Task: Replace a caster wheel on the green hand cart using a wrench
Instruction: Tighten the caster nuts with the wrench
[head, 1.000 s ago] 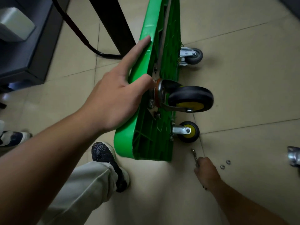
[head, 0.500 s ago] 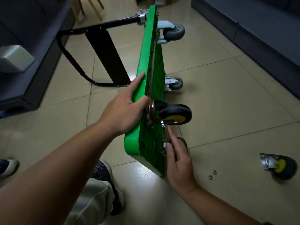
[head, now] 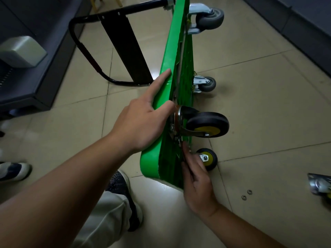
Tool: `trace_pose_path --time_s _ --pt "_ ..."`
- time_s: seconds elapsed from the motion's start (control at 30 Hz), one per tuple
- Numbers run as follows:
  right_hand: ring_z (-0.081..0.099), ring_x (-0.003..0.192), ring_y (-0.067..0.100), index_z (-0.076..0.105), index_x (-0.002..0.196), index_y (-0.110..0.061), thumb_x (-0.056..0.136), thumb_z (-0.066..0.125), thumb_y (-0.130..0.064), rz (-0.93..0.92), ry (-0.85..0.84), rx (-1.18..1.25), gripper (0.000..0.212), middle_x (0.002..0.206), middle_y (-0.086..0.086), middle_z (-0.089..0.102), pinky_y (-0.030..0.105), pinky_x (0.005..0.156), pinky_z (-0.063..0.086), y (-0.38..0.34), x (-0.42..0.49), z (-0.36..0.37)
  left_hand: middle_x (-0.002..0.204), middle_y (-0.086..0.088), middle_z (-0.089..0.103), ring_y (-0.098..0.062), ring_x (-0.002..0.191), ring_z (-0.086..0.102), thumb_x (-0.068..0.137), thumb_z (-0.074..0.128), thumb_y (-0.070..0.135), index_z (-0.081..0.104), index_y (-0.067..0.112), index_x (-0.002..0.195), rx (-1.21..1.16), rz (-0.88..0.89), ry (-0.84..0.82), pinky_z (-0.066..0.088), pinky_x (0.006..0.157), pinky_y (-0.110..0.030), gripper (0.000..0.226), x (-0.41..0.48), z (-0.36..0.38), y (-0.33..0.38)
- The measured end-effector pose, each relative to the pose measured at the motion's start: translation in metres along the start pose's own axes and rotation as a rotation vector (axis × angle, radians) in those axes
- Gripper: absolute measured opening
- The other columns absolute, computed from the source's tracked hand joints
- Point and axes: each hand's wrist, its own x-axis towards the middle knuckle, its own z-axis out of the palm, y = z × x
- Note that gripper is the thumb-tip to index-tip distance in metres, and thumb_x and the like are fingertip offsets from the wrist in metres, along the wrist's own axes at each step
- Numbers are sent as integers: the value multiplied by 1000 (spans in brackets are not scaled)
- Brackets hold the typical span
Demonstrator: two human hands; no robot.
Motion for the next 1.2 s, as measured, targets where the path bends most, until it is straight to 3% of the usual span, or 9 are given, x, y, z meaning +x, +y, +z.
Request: trace_pose_path --time_s 0.2,0.27,0.37,0.5,0.6,0.7,0.83,0.97,1.2 --pt "60 115 19 38 156 -25 103 48 -3 59 -103 -62 58 127 7 62 14 102 40 -15 7 -17 127 4 63 -25 92 69 86 49 53 21 79 141 2 -15 37 58 86 -50 67 -1 1 2" --pt "64 114 8 39 154 -32 104 49 -7 150 -161 -37 57 128 -5 66 15 98 45 -34 8 -26 127 6 62 -24 92 69 87 49 53 21 79 141 9 -17 47 58 86 -49 66 -1 1 3" --pt "62 59 2 48 145 -45 103 52 -19 417 -213 73 49 74 -15 70 19 55 51 -73 16 -31 123 2 64 -21 88 69 93 50 50 18 78 142 47 -20 71 59 82 -46 64 -2 3 6" --pt "52 37 18 69 100 -9 100 58 -9 809 -133 385 10 54 4 54 22 37 41 -120 56 -32 132 -3 63 -24 97 66 96 52 49 19 77 143 49 -44 82 56 89 -45 64 -7 6 11" --pt "50 38 14 68 103 -14 100 60 -9 910 -66 448 10 52 1 55 20 38 39 -138 55 -38 139 -8 62 -28 108 65 97 52 49 16 76 144 59 -54 44 53 96 -47 66 -9 4 16" --pt "46 33 18 66 123 -20 102 57 -11 769 -9 304 25 53 1 54 19 34 32 -131 15 -52 145 -6 59 -27 111 66 97 52 48 14 76 145 32 -52 20 53 99 -48 67 -10 1 16" --pt "52 47 12 55 134 -50 104 54 -15 558 23 60 46 64 -6 61 22 45 42 -88 -17 -65 137 -3 60 -22 94 70 94 50 55 14 77 144 -8 -26 1 59 88 -51 66 -12 4 9" --pt "57 78 9 49 148 -36 104 51 -11 200 -11 -164 50 91 -16 58 20 73 45 -57 -6 -53 137 -3 62 -25 95 71 82 46 62 15 78 143 -5 -23 -19 59 88 -50 70 -5 2 8" --pt "53 85 12 43 152 -19 103 49 -7 -23 -64 -203 51 96 -4 51 15 80 42 -10 16 -28 115 8 63 -17 84 72 84 47 59 17 79 142 -14 -6 -19 61 79 -50 68 -3 -1 -1"
